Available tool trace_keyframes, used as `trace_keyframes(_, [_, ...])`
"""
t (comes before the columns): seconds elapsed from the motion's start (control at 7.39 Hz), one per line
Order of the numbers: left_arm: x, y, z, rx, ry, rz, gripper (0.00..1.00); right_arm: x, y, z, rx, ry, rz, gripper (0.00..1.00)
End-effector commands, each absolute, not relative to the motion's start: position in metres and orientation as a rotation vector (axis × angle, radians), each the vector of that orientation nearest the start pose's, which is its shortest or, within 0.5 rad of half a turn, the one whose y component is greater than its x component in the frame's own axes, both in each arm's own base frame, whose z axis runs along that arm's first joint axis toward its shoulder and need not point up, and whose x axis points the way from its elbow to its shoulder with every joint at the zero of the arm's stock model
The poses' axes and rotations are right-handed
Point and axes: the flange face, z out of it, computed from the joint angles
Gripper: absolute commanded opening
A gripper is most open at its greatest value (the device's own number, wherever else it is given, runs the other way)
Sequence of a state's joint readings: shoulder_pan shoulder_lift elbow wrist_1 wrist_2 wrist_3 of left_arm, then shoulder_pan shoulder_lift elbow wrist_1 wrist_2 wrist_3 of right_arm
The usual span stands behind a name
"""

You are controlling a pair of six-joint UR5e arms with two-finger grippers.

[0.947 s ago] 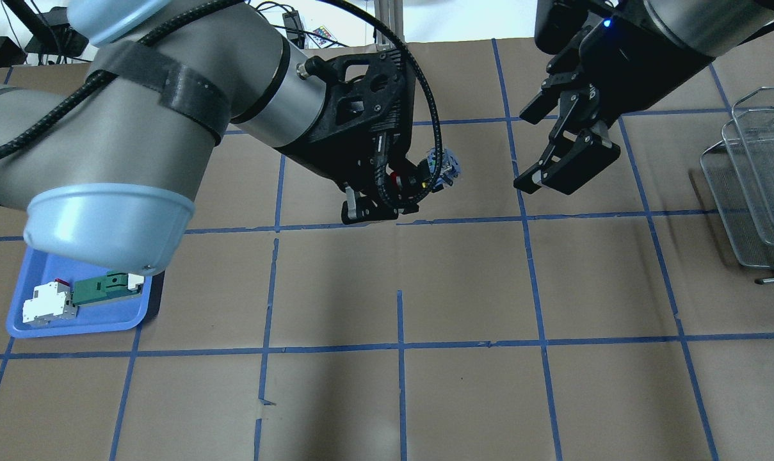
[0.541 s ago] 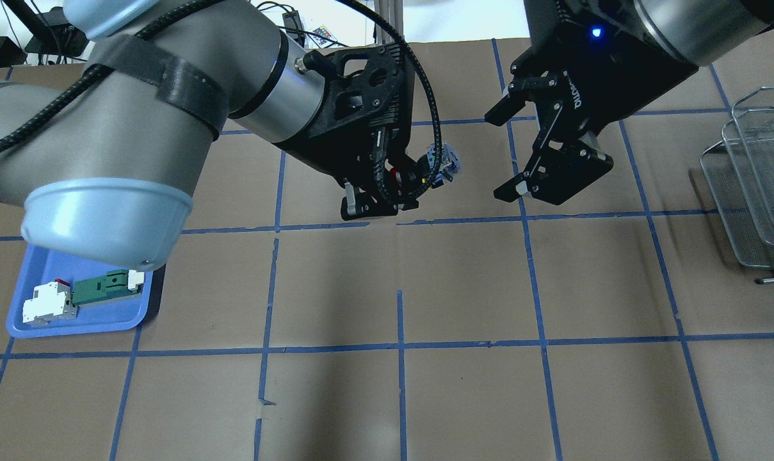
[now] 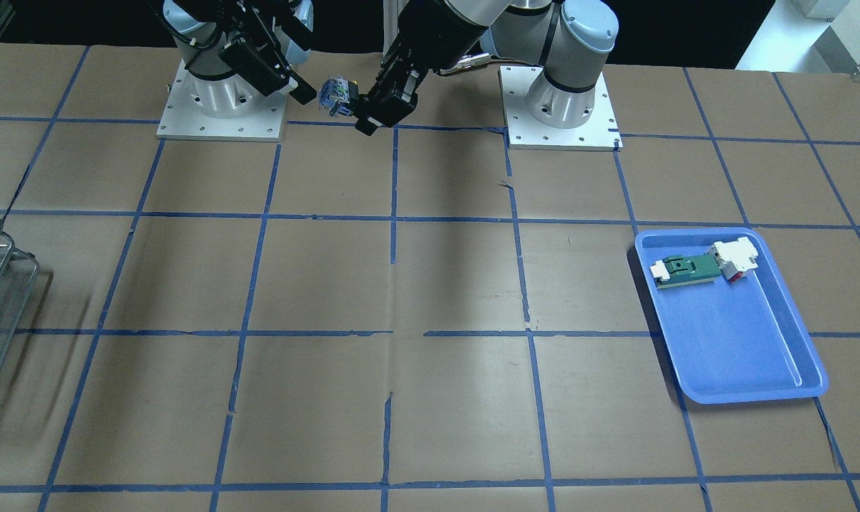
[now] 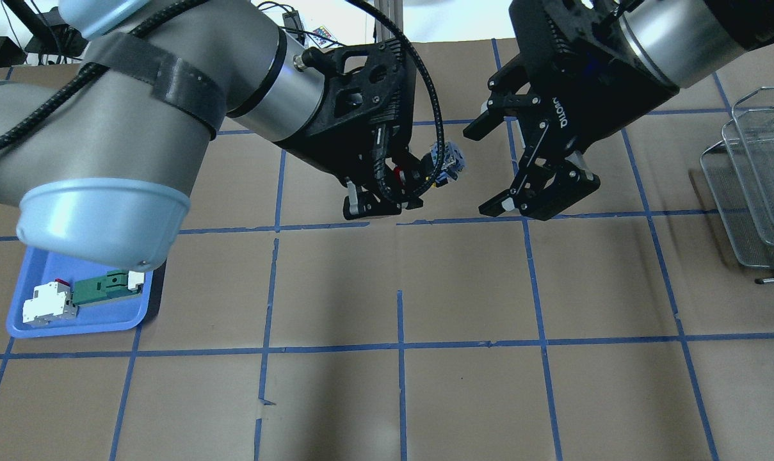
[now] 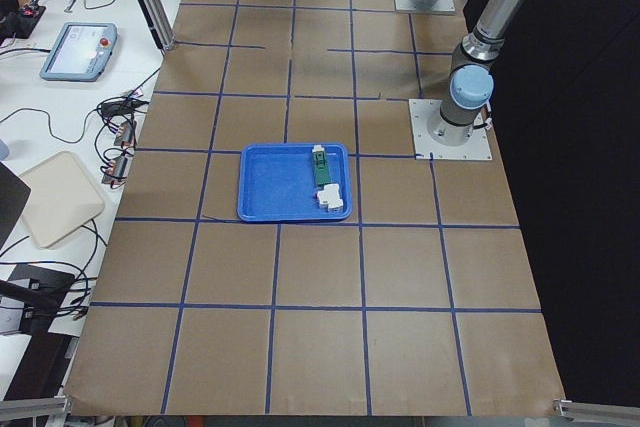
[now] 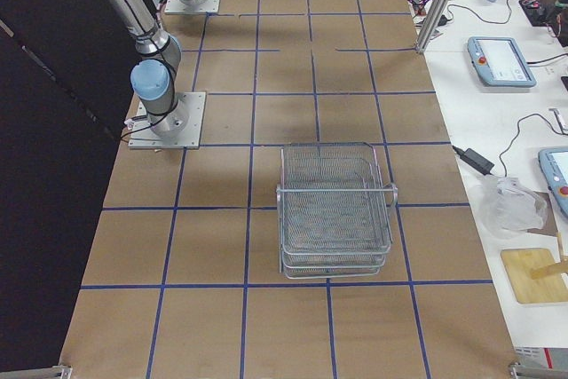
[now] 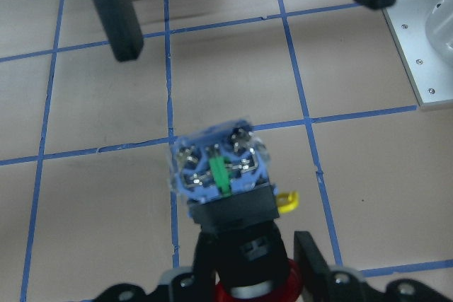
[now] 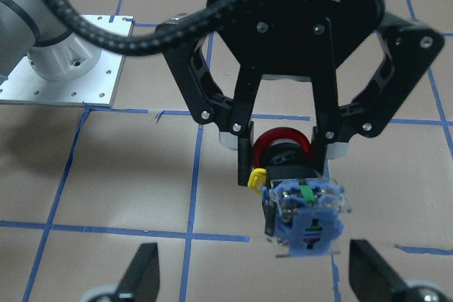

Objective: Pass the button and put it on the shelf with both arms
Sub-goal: 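Close the right gripper on the button's red cap beside the left gripper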

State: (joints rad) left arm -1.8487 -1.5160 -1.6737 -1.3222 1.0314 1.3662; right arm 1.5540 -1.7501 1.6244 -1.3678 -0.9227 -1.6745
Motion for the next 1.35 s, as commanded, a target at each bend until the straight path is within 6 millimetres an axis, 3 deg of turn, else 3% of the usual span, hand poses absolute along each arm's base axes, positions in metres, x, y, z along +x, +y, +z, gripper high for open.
trace_keyframes(0.0, [-0.311, -0.408, 0.511, -2.029, -1.771, 0.650, 0.00, 0.189, -0.413, 0.543, -1.841, 1.814, -0.630, 0.94])
trace_keyframes(0.54, [-0.311, -0.405, 0.515, -2.029, -1.766, 0.659, 0.00, 0.195, -0.409, 0.551, -1.770, 1.805, -0.677, 0.93])
trace_keyframes(0.68, [-0.311, -0.404, 0.515, -2.029, -1.766, 0.659, 0.00, 0.194, -0.409, 0.551, -1.776, 1.803, -0.679, 0.89])
trace_keyframes(1.22, [-0.311, -0.396, 0.518, -2.023, -1.749, 0.675, 0.00, 0.192, -0.411, 0.541, -1.780, 1.803, -0.660, 0.89])
